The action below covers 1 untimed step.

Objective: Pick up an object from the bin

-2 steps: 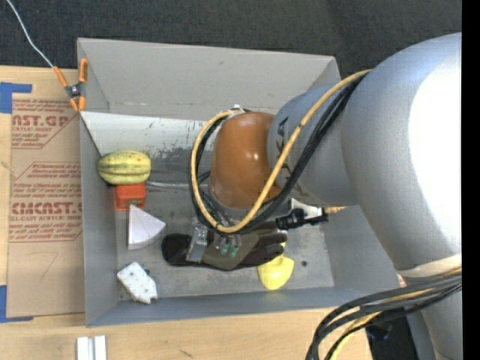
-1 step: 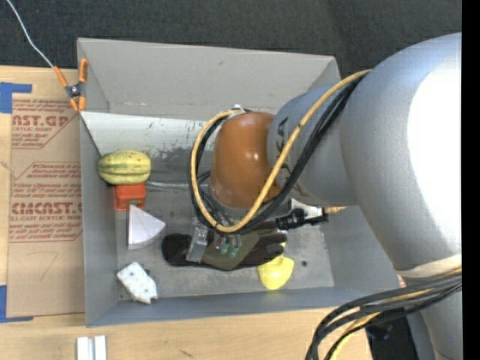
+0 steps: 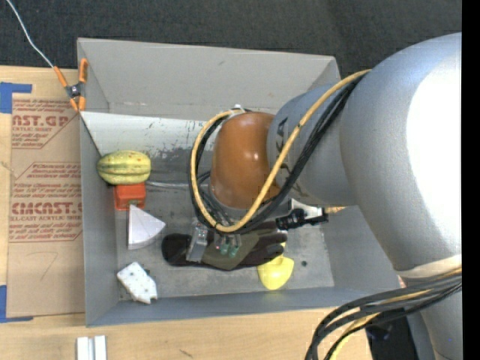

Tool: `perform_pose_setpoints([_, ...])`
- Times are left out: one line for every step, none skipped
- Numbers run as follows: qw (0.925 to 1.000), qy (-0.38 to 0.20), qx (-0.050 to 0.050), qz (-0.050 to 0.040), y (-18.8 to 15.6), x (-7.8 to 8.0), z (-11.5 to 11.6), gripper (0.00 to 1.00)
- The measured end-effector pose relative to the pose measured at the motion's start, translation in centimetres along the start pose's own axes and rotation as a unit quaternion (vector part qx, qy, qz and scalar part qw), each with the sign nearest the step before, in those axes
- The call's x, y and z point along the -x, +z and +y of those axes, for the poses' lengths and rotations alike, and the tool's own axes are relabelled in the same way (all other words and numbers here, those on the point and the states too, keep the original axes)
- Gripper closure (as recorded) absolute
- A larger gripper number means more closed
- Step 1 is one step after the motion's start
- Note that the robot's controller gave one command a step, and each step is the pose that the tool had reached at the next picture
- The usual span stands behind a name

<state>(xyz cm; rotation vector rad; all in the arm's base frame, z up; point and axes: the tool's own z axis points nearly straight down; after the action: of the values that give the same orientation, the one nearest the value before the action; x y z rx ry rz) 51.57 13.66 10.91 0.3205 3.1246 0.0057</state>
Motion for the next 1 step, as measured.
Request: perform_pose_setpoints([1.0,0.0,0.0,0.0,0.0,0.0,0.0,1.0])
